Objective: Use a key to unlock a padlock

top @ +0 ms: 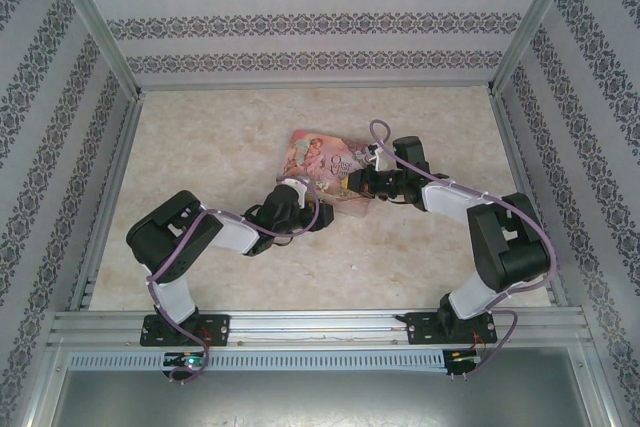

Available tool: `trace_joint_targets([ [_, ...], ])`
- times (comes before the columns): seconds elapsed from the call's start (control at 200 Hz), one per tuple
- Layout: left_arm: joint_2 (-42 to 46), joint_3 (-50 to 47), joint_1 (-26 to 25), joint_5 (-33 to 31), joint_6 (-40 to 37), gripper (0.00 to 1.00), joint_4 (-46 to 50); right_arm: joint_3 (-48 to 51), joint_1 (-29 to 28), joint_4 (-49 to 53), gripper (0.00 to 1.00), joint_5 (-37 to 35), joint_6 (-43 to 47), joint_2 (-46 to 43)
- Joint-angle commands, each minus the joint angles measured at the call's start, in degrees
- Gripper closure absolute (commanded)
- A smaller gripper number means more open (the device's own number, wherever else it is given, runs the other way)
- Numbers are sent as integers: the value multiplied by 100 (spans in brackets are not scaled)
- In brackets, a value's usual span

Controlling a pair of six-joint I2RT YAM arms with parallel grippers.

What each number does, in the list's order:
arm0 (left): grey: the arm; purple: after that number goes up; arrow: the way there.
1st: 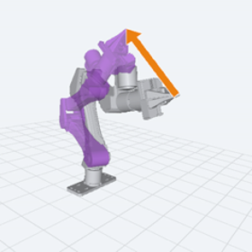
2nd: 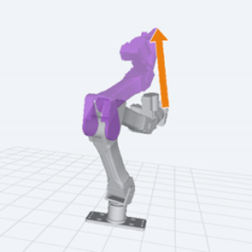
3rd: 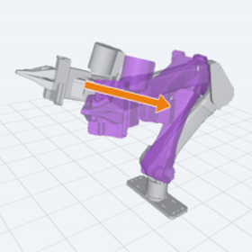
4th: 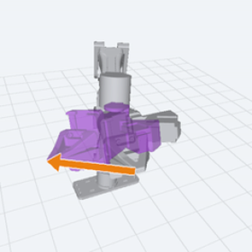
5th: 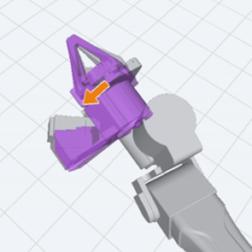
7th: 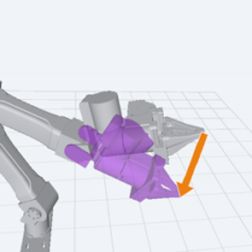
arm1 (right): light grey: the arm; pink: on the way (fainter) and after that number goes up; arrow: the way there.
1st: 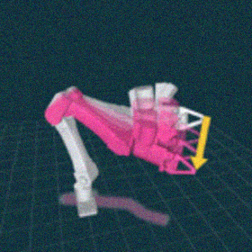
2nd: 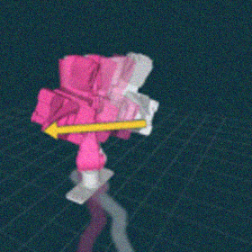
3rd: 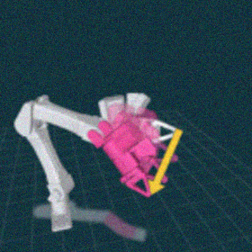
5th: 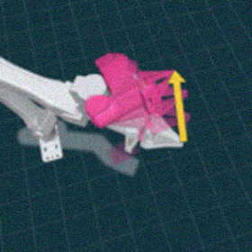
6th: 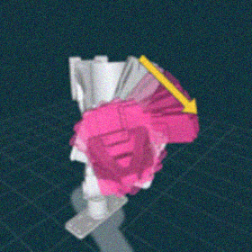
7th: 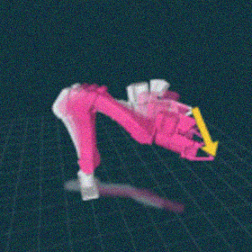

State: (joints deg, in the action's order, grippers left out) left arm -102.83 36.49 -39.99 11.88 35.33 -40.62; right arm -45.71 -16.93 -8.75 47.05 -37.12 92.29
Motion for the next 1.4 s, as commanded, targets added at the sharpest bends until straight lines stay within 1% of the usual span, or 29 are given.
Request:
trace_joint_targets([
  [0.0,-96,215,68,128,-226,40,182,-100,-102,71,100,-132,192,117],
  [0.17,-210,336,61,210,-262,45,274,-69,-133,85,100,-204,204,200],
  [0.38,-309,345,44,31,-194,47,171,-61,-180,93,100,-242,197,193],
  [0.525,-365,392,45,-97,-148,51,101,-42,-188,102,100,-266,197,175],
  [0.819,-309,425,36,-279,-175,66,89,-25,-220,111,100,-257,172,29],
  [0.919,-251,427,35,-277,-202,71,106,-37,-215,102,100,-257,154,-102],
  [1.174,-62,407,35,-196,-264,78,260,-43,-206,93,100,-250,126,-631],
  [1.394,133,397,-17,-26,-27,79,417,223,-185,84,100,-305,281,-1268],
])
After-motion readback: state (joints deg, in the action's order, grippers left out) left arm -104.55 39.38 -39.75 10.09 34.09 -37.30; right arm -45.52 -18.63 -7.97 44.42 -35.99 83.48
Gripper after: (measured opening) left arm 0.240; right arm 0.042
